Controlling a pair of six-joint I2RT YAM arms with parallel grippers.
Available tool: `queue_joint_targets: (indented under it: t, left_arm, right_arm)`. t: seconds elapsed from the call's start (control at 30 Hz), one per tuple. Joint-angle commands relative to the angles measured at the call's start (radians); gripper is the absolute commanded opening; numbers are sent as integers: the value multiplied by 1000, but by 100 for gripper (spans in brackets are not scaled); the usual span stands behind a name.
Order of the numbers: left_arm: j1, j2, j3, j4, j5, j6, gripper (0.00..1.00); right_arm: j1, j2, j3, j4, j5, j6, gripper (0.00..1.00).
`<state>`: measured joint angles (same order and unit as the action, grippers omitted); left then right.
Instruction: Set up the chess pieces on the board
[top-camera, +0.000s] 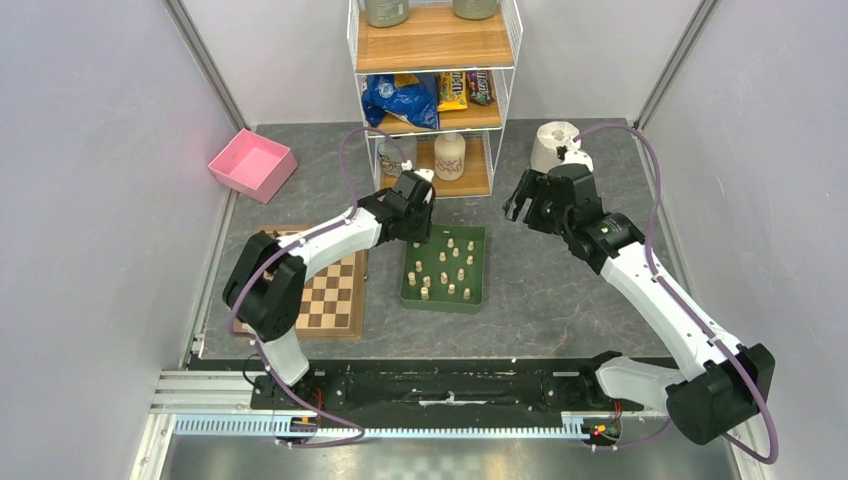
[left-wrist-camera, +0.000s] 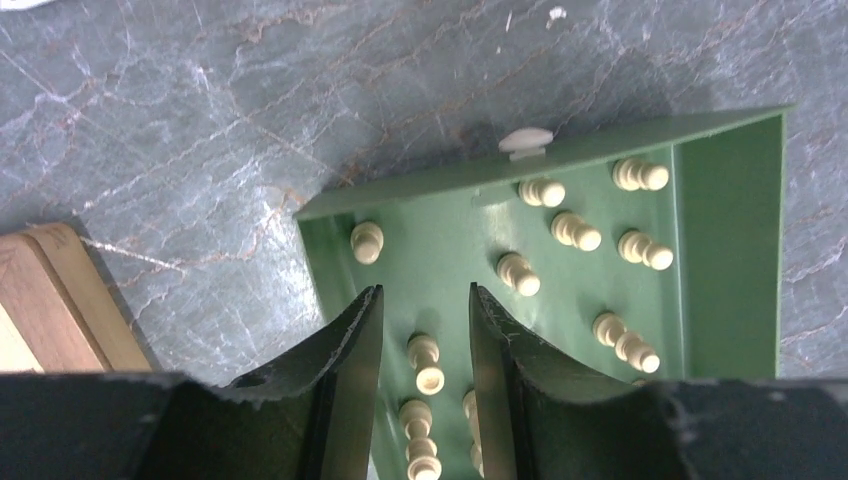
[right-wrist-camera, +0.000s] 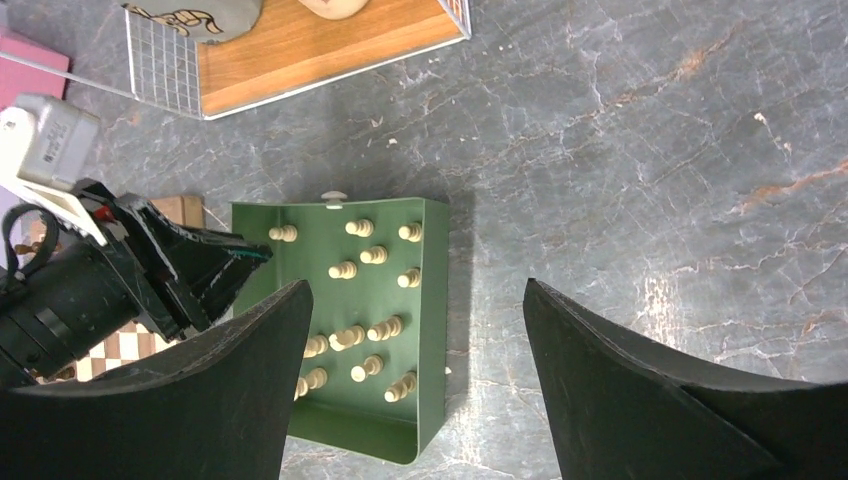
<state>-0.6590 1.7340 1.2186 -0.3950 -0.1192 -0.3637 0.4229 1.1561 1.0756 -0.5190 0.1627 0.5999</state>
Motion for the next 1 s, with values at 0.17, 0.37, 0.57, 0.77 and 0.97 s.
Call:
queue_joint_targets:
  t: [0.17,0.37,0.57,0.77,0.97]
  left_arm:
    - [-5,101,134,-31,-61,41,41]
    - [-6,136,165,-80,-97,58,40]
    - [-5,158,177,-114,-125,61,40]
    - [-5,183,188,-131,-138,63,39]
    - [-5,206,198,-134,-152,62,39]
  right_arm:
    - [-7,28,18,-18,5,37,85]
    - [-10,30,22,-26,5,32,85]
    - [-15,38,23,-26,-6,31,85]
    - [-19,40,23,-26,-10,30,85]
    - [-23,43,24,-26,-19,28,86]
